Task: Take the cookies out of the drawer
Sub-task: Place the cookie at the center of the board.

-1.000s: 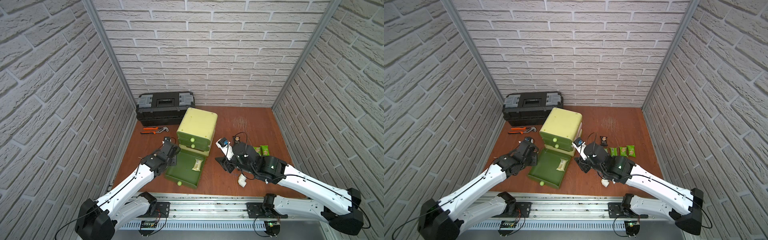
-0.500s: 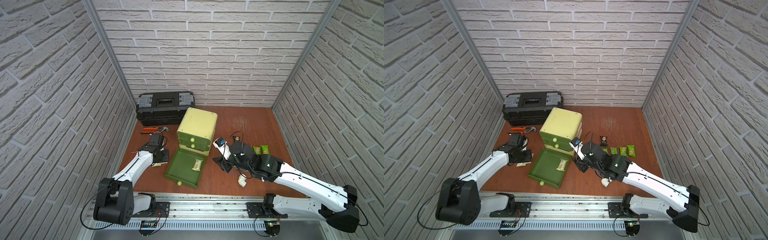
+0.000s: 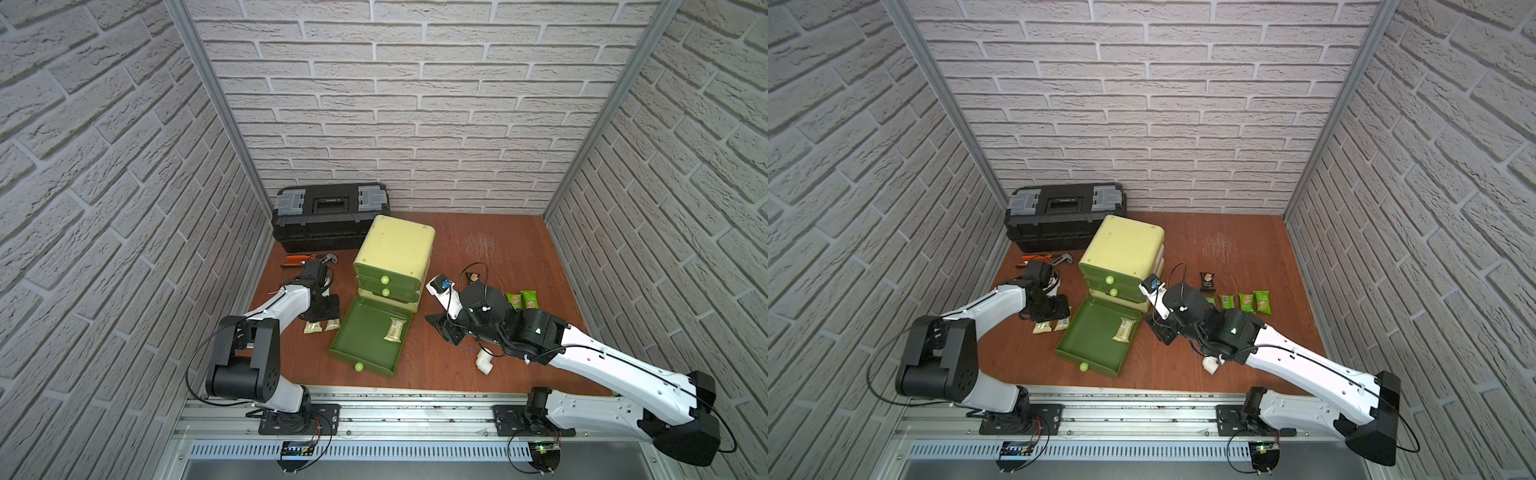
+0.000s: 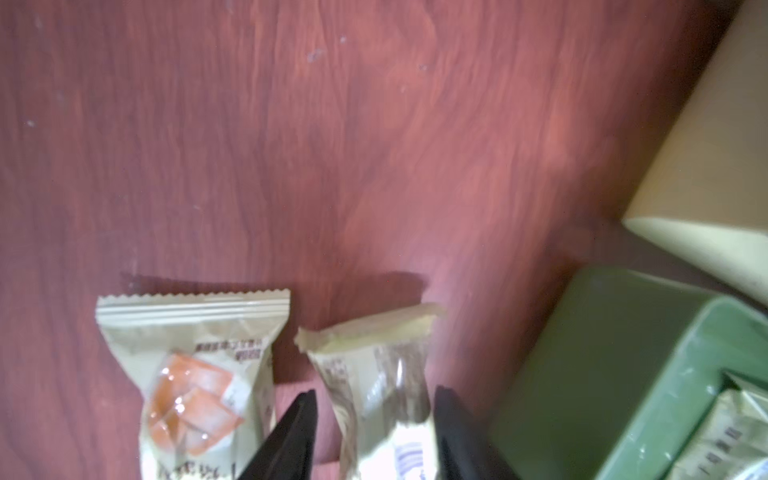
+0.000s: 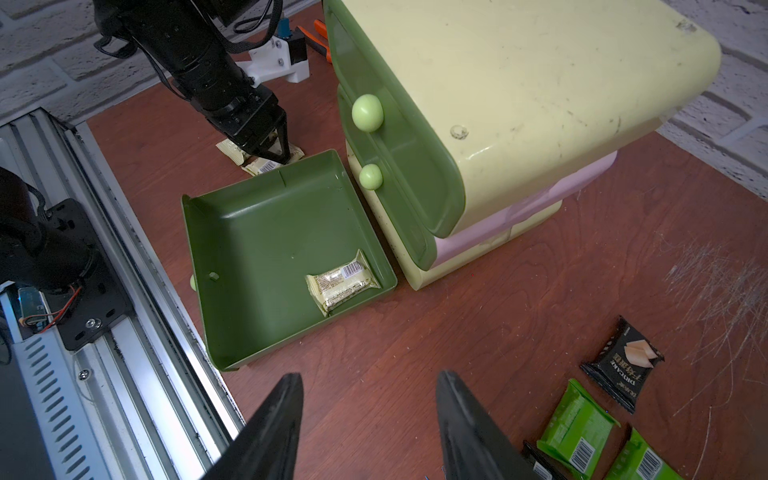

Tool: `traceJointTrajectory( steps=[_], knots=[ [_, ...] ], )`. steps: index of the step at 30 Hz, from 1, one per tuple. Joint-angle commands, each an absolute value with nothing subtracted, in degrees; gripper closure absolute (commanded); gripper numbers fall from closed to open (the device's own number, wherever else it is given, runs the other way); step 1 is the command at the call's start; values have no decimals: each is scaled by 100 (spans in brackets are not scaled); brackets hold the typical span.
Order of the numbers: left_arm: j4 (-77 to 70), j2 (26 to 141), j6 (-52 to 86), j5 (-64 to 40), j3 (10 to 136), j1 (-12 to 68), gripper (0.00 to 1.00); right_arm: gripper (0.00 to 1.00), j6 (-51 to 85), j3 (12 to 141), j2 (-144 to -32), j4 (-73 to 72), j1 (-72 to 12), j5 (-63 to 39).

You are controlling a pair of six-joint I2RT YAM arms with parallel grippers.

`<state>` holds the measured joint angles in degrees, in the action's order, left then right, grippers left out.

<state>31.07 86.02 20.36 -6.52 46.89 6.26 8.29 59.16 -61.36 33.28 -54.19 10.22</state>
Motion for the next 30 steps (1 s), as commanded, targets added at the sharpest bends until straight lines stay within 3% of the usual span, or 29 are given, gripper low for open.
traceJointTrajectory(
  steps=[1, 10, 18, 30],
  knots=[
    [3128, 8597, 2022, -666, 4802, 571, 42, 44, 802, 6029, -6047, 3199, -5391, 1020],
    [3415, 7105, 2318, -380, 5041, 828, 42, 44, 720, 6179, -6209, 3169, -5385, 1120],
    [2901, 6243, 3493, 759, 4624, 2568, 42, 43, 374, 7177, -6821, 3698, -5007, 1287],
    [1608, 6601, 4364, 1753, 3945, 4359, 41, 42, 466, 9130, -8760, 3746, -4200, 888]
  ],
)
